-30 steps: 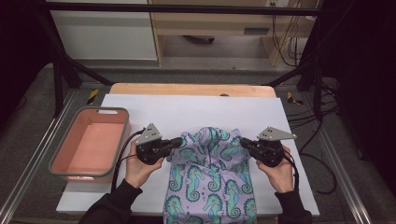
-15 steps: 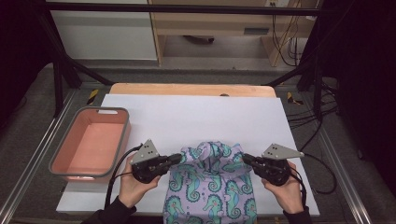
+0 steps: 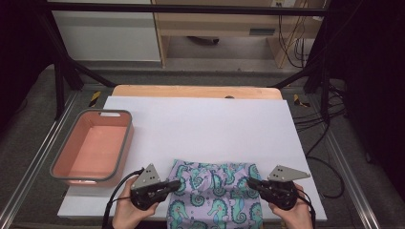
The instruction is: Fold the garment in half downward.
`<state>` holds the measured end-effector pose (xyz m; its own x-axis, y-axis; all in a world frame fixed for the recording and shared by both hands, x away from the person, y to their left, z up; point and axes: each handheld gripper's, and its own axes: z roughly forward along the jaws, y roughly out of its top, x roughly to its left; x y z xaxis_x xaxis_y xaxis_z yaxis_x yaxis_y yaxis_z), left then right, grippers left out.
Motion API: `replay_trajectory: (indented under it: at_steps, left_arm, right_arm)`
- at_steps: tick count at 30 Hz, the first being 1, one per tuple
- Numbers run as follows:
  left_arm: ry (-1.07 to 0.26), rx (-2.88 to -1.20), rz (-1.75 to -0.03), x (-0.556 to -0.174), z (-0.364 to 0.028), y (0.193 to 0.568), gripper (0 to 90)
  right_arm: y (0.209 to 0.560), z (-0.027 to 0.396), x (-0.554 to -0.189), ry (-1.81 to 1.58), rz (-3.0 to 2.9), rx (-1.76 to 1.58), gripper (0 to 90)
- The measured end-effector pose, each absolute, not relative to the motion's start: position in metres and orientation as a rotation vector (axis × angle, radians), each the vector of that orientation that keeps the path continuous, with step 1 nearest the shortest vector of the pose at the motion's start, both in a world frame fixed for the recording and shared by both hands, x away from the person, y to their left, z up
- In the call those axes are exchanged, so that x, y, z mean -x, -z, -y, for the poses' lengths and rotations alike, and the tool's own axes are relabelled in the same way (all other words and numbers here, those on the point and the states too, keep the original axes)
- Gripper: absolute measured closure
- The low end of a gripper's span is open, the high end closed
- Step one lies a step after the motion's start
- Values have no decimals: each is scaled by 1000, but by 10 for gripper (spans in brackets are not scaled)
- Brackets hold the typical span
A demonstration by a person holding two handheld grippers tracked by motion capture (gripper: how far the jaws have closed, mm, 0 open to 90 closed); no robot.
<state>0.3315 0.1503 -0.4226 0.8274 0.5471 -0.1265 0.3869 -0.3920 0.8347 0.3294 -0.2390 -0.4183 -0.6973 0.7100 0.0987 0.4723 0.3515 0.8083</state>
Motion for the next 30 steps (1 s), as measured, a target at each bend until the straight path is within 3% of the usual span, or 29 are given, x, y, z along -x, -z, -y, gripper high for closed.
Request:
replay_trajectory:
  at_steps: [9, 17, 20, 25, 30]
  left_arm:
    - [-125, -2089, -750, -307, -151, 451, 874]
    - [-83, -2125, -761, -307, -143, 465, 839]
    - [-102, -2095, -773, -313, -144, 460, 726]
    - [-165, -2036, -796, -332, -145, 448, 446]
    - [-208, -1996, -824, -357, -146, 440, 240]
  right_arm:
    - [439, 242, -306, -1208, -2439, -1119, 868]
    - [463, 246, -295, -1112, -2508, -1169, 856]
    - [463, 245, -297, -1117, -2502, -1171, 778]
    - [448, 245, -307, -1201, -2368, -1127, 548]
    - [439, 244, -331, -1228, -2290, -1119, 341]
